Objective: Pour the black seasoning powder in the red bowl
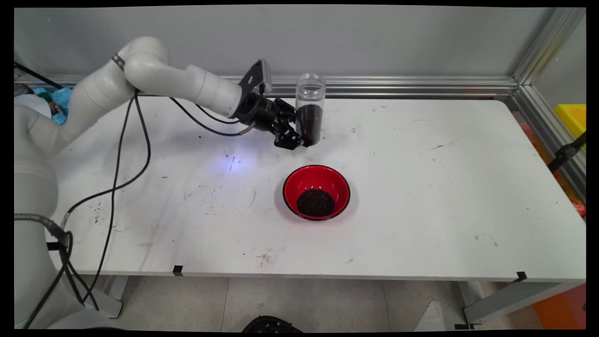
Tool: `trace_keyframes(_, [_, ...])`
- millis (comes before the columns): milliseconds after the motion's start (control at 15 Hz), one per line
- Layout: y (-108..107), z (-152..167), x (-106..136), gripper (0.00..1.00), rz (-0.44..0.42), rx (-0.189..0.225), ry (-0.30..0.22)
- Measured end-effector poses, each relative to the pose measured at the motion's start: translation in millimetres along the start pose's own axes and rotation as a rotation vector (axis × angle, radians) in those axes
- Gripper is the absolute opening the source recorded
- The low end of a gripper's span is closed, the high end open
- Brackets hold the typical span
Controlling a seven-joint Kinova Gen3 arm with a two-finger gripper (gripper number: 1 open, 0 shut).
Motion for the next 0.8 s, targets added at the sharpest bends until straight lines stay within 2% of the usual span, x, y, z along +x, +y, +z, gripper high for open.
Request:
trace_keyframes(533, [-4, -43, 23, 0.00, 0.214, 0.027, -0.046])
trace_keyframes(800, [-4, -54, 30, 0.00, 0.349, 0.062, -0.063])
